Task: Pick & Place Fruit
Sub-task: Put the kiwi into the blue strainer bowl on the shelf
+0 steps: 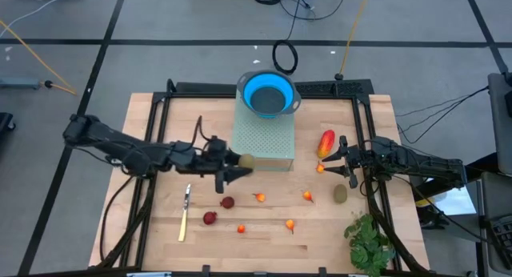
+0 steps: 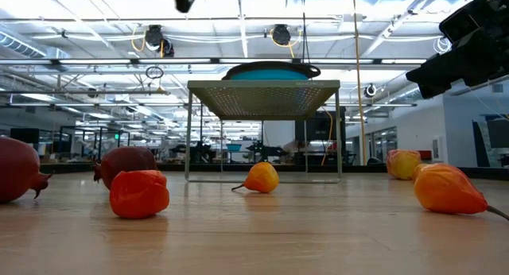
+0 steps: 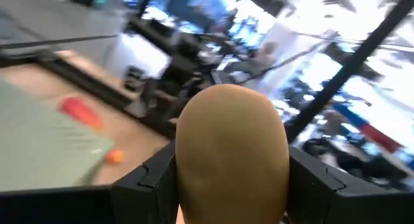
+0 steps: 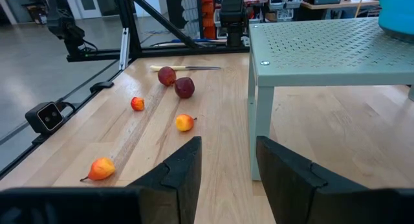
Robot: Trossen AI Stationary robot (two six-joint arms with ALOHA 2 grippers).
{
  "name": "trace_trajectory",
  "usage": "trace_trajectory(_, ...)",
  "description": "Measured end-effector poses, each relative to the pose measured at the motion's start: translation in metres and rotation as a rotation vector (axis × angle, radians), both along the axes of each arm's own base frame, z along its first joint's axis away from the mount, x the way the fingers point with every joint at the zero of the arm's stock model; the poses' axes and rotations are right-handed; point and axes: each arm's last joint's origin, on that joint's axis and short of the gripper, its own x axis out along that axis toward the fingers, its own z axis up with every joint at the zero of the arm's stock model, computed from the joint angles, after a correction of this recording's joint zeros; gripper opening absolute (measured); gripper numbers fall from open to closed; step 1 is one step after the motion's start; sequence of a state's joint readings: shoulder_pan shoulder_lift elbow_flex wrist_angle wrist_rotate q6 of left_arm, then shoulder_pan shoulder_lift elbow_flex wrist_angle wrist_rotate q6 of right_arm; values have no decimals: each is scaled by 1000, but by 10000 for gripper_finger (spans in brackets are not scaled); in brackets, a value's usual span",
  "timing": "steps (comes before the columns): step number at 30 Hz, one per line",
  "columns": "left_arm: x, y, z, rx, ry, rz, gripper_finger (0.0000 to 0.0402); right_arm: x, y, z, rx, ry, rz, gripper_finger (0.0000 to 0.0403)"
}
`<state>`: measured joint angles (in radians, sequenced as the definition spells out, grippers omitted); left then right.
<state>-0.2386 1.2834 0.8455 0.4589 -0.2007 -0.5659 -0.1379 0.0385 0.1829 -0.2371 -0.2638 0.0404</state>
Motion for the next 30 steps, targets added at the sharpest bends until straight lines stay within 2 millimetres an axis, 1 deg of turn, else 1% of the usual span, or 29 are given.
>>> trace_trajectory(8,25,1,-8,-30,-184,-139,202,0,0,0,0,0,0,139)
trace_trajectory(13,31,3,-5,-42,-315,-218,202,0,0,0,0,0,0,139)
trace_trajectory(24,23,1,11,-2,-535,-364,202,0,0,0,0,0,0,139)
trace_trajectory(30,18,-6,14,21,-586,-478,202,0,0,0,0,0,0,139)
